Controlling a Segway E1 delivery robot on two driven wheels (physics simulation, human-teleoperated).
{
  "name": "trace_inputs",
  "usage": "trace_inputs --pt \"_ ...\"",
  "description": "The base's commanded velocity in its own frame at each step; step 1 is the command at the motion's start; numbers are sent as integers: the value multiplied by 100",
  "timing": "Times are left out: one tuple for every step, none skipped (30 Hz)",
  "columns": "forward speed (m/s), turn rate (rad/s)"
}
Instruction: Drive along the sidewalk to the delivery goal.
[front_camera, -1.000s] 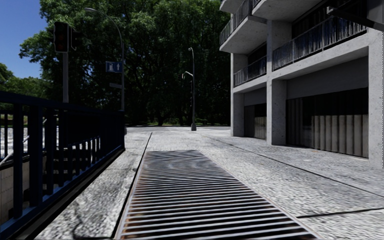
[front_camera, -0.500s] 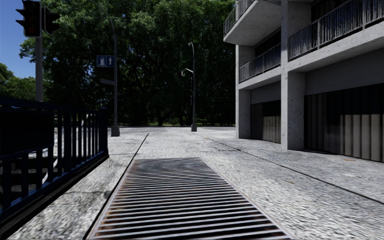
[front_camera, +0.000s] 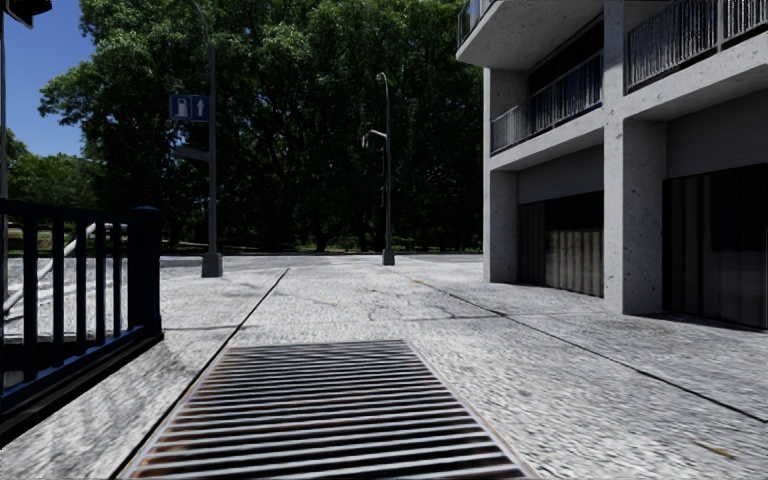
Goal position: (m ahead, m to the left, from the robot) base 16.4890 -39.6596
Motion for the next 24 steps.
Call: trace_inputs --pt "200 0" --pt "200 0" --pt "200 0" --pt "200 0" --pt "200 0" --pt "200 0" --pt "200 0" --pt "200 0" --pt "200 0" --pt "200 0" --pt "200 0" --pt "200 0" --pt "200 0" --pt "200 0" --pt "200 0" --pt "200 0" --pt "200 0" --pt "200 0" --pt "200 0" --pt "200 0" --pt "200 0" --pt "200 0" --pt "200 0" --pt "200 0"
